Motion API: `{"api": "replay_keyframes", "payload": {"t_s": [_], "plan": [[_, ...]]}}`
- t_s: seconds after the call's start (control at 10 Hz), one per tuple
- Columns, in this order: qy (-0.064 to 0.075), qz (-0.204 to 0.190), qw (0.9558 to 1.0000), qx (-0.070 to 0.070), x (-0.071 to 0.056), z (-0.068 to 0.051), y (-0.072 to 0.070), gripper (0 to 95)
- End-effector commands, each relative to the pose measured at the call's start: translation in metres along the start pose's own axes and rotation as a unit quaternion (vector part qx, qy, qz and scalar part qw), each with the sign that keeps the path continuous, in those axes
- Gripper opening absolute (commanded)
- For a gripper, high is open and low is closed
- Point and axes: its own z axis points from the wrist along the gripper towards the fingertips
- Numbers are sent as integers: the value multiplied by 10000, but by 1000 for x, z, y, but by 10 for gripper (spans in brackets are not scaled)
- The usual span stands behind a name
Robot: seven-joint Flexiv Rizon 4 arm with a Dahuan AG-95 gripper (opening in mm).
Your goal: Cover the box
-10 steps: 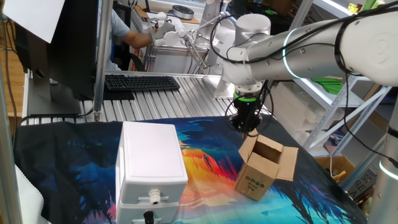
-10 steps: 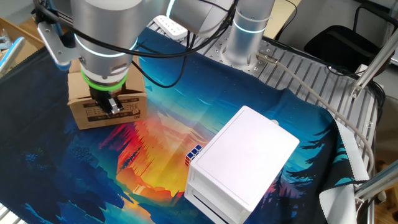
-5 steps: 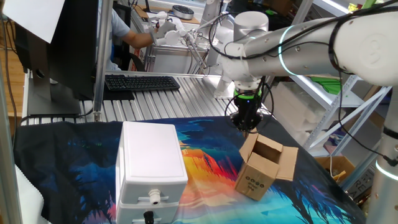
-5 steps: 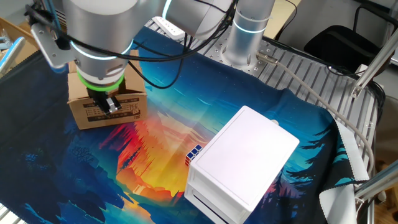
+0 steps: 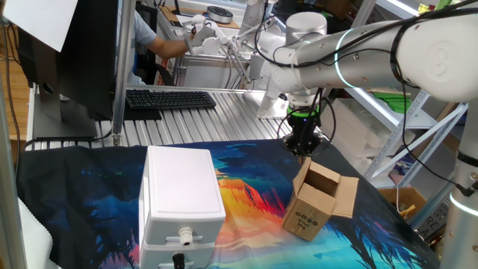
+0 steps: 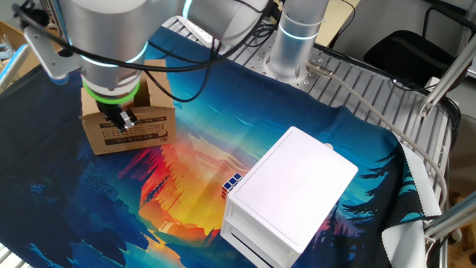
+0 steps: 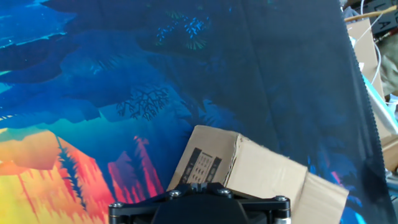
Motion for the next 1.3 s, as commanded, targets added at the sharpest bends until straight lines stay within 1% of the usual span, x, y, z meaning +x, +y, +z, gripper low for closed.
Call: {"api": "replay_keyframes", "payload": {"t_s": [0.1,0.5,0.8,1.3], "plan": [[-40,-55,10000,19,6,3,-6,0],[-10,-154,9999,59,7,-2,-13,0],[-13,-191,9998,49,6,-2,-13,0],[-56,-274,9996,17,1,2,-14,0]]}}
